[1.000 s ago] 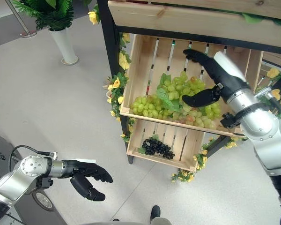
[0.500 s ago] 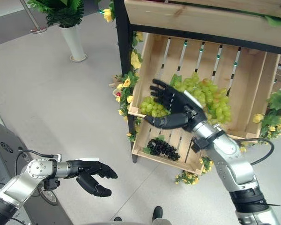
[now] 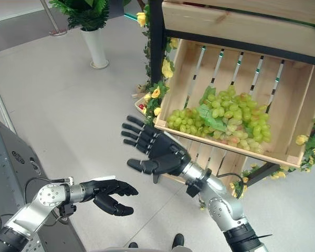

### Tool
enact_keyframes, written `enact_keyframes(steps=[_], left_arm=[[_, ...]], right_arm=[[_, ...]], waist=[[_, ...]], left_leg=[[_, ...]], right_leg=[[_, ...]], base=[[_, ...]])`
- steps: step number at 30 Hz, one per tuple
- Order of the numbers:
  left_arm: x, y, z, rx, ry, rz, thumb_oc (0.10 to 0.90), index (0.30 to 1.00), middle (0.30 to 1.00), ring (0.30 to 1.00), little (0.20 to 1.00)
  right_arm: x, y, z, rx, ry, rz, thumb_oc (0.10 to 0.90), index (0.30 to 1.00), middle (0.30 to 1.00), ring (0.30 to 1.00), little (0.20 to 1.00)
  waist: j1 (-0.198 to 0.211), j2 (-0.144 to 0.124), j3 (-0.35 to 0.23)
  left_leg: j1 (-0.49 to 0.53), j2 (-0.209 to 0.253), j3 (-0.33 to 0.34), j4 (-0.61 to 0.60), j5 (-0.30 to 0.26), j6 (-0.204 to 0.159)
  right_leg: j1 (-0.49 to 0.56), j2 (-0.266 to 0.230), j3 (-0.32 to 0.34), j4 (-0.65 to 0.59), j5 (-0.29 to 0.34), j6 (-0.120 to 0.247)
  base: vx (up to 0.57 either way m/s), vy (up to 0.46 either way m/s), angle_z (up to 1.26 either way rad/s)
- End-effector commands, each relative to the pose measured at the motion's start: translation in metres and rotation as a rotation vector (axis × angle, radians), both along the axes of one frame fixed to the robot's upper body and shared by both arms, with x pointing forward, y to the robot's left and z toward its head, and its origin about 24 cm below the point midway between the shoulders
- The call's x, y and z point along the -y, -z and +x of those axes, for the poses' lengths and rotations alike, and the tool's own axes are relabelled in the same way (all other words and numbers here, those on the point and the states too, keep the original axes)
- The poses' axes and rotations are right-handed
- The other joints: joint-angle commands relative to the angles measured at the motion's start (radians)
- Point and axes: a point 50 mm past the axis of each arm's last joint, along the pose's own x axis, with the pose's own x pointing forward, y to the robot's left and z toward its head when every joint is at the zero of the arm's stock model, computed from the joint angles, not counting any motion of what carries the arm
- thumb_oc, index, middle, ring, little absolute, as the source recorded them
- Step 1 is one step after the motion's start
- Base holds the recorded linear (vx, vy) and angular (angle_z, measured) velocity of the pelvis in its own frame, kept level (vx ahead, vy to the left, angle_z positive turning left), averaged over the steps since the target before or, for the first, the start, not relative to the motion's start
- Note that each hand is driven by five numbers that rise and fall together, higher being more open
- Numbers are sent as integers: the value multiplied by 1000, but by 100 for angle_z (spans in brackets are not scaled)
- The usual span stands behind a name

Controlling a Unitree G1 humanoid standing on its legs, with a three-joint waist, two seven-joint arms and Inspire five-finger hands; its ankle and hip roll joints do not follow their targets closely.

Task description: Pick up the fruits from the basket on one side to the basket on the other side

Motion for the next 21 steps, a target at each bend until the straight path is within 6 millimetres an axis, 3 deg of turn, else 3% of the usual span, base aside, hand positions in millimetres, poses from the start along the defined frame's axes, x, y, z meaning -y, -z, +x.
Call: enact_keyframes(steps=[1, 3, 5, 8, 14, 16, 18, 21], left_arm=[[10, -26, 14, 178, 30, -106, 800, 900, 900, 900, 900], [10, -27, 17, 231, -28, -130, 800, 900, 900, 900, 900], [15, -26, 19, 266, -15, -130, 800, 900, 900, 900, 900], [20, -26, 22, 303, -27, -142, 800, 900, 900, 900, 900], [19, -24, 20, 345, -94, -161, 800, 900, 900, 900, 900], [21, -29, 22, 381, -121, -197, 800, 900, 900, 900, 900], [22, -32, 27, 415, -152, -222, 800, 900, 900, 900, 900], [24, -38, 31, 442, -172, -263, 800, 900, 900, 900, 900]], right_arm=[[-2, -16, -5, 151, -120, -11, 800, 900, 900, 900, 900], [9, 1, -11, 100, -117, -142, 800, 900, 900, 900, 900], [26, 22, -17, 26, -33, -271, 800, 900, 900, 900, 900], [43, 41, -23, -1, 44, -421, 800, 900, 900, 900, 900], [52, 59, -20, -98, 123, -531, 800, 900, 900, 900, 900], [54, 67, -16, -143, 180, -583, 800, 900, 900, 900, 900], [55, 71, -14, -165, 213, -608, 800, 900, 900, 900, 900], [59, 75, -14, -192, 296, -603, 800, 900, 900, 900, 900]], waist=[[15, 9, -58], [-10, 2, -60], [-63, -8, -54], [-105, -19, -38], [-71, -29, -19], [-53, -30, -7], [-46, -29, 5], [-46, -43, 20]], left_leg=[[-57, -58, -48, 2, -24, 12], [-63, -55, -81, 2, -12, 11], [-71, -62, -142, 2, 1, 13], [-78, -67, -211, 2, 20, 10], [-103, -47, -237, 2, 51, -30], [-146, -24, -223, 2, 84, -68], [-184, -10, -186, 5, 100, -90], [-235, -14, -111, 138, 54, -103]], right_leg=[[3, -56, 45, 228, -113, 99], [6, -4, 122, 192, -137, 80], [-2, 82, 262, 177, -146, 49], [-16, 132, 335, 177, -134, 26], [46, 143, 284, 26, -112, -1], [68, 150, 260, -25, -100, -7], [80, 154, 238, -42, -103, -9], [87, 135, 170, -42, -104, -22]], base=[[27, -191, 18], [25, -210, 39], [5, -286, 92], [-56, -329, 148], [-110, -370, 75], [-162, -326, 52], [-161, -245, 68], [-127, -139, 98]])
